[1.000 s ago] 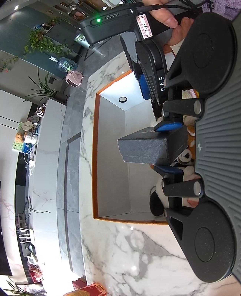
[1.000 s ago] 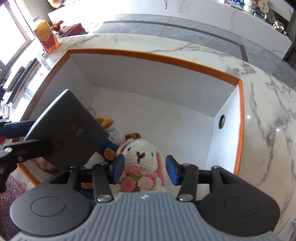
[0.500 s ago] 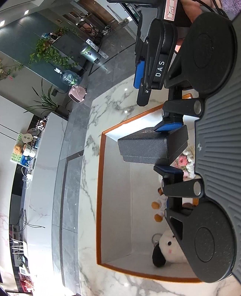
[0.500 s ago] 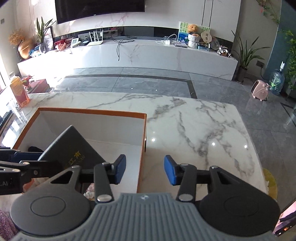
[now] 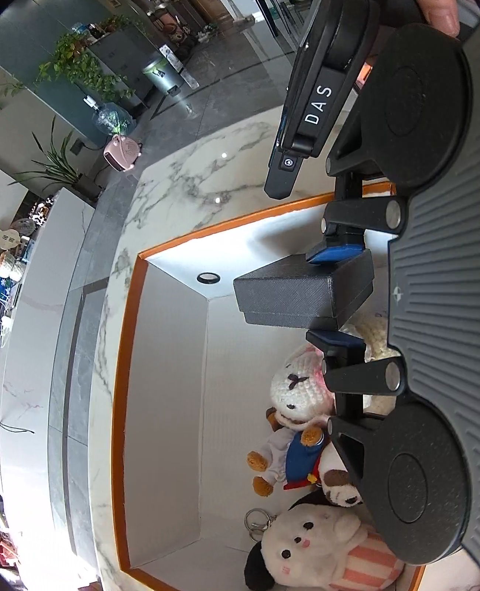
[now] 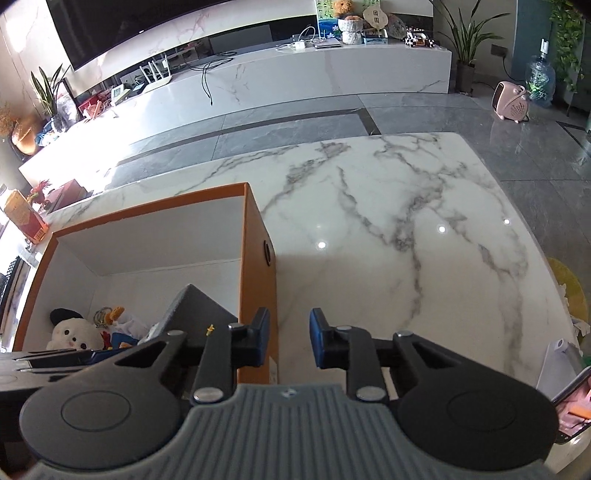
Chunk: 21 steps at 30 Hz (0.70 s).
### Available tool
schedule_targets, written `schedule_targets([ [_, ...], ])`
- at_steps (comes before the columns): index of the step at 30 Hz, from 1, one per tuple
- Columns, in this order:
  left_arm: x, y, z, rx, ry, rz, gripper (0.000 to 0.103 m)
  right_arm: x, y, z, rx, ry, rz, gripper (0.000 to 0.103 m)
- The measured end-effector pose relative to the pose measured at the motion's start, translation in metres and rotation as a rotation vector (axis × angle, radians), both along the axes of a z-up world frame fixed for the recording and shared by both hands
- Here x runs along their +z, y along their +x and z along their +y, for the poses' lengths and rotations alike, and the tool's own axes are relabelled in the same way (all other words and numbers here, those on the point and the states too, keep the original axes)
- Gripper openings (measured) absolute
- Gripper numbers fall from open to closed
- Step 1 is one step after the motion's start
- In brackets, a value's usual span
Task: Organize objects
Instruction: 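Lower the black XIJIANGNAN box into the orange box and open left gripper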
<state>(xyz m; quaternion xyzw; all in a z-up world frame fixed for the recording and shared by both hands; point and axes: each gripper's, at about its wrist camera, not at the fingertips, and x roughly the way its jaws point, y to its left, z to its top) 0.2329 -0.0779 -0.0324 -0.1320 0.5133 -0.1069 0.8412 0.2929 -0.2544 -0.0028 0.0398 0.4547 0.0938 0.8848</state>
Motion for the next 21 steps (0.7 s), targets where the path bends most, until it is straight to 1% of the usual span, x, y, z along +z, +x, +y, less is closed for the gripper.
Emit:
schedule_targets([
  [1,-0.003,0.000,-0.003,0.002,0.012,-0.001,0.044,-0.002,0.000,0.001,0.004,-0.005,0.000,0.024],
  [3,-0.007,0.001,-0.004,0.000,-0.014,0.008,0.040,-0.006,0.001,0.003,0.013,-0.002,0.005,0.024],
  [5,-0.014,0.004,-0.004,-0.002,-0.056,0.052,0.040,-0.008,0.001,0.003,0.014,0.003,0.012,0.024],
  [9,-0.014,0.004,-0.001,0.003,-0.078,0.067,0.041,-0.010,0.002,-0.001,0.001,0.010,0.015,0.024],
  [11,-0.017,0.004,0.004,0.013,-0.125,0.109,0.042,-0.009,0.002,-0.002,0.001,0.013,0.013,0.024],
  [13,-0.023,0.007,0.006,0.027,-0.197,0.170,0.043,-0.009,0.001,-0.002,0.003,0.013,0.010,0.024],
  [16,-0.033,0.008,0.009,0.024,-0.275,0.230,0.038,-0.009,0.001,0.000,0.010,0.011,0.009,0.024],
  [17,-0.035,0.008,0.009,0.025,-0.280,0.239,0.038,-0.010,0.000,0.001,0.014,0.010,0.010,0.024],
  [21,-0.036,0.007,0.006,0.016,-0.274,0.227,0.037,-0.011,0.000,0.001,0.014,0.013,0.015,0.025],
])
